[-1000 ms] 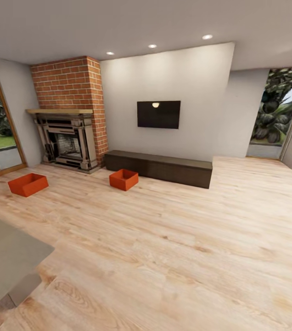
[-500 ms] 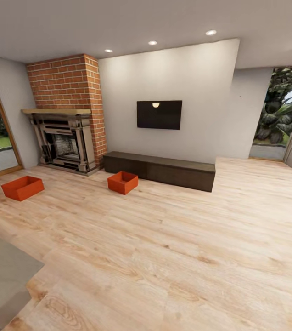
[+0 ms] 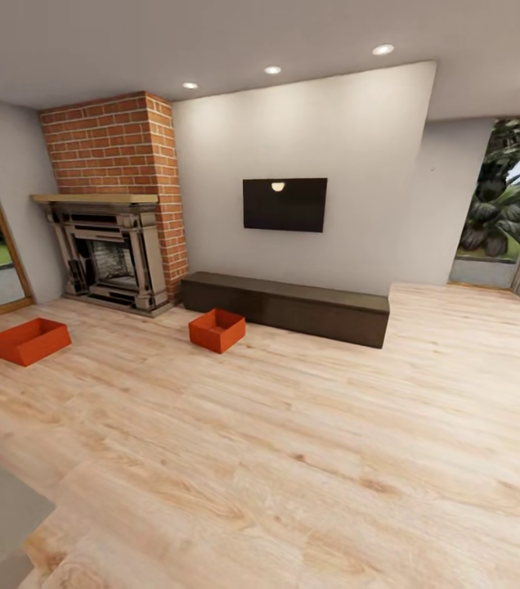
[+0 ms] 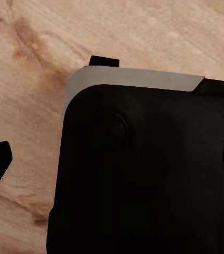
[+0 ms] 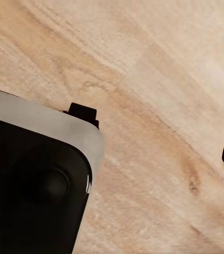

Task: Move the two storage containers from the living room to the garage. In the garage, place one container on the floor and stack the other container on top of it (either order is fine).

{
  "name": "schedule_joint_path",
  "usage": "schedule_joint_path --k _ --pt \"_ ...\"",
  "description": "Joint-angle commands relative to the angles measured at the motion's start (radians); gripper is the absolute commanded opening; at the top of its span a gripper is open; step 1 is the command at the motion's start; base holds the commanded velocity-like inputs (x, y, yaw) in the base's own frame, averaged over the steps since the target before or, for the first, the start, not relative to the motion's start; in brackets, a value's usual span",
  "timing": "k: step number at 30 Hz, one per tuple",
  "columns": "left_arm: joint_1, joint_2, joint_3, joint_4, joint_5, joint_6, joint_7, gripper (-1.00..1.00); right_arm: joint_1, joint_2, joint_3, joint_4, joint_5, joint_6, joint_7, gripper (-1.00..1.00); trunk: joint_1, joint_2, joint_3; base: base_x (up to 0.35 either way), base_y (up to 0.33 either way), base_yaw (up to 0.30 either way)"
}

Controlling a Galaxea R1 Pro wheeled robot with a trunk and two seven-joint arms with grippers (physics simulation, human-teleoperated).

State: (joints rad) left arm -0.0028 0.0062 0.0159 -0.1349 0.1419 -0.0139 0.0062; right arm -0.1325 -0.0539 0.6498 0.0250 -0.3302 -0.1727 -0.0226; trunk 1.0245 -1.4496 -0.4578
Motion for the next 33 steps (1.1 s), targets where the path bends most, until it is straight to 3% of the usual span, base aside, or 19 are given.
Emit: schedule_joint_path --k 1,33 --pt "0.0 0.0 0.001 0.0 0.007 -0.001 0.001 1.0 -0.001 0.0 0.009 0.003 -0.007 -0.005 -0.001 1.0 0.001 0.0 -0.001 0.323 0.0 0.0" --pt "0.0 0.0 0.001 0.0 0.007 -0.001 0.0 1.0 -0.001 0.001 0.008 0.003 -0.007 -0.005 0.0 1.0 0.001 0.0 -0.001 0.323 0.0 0.0"
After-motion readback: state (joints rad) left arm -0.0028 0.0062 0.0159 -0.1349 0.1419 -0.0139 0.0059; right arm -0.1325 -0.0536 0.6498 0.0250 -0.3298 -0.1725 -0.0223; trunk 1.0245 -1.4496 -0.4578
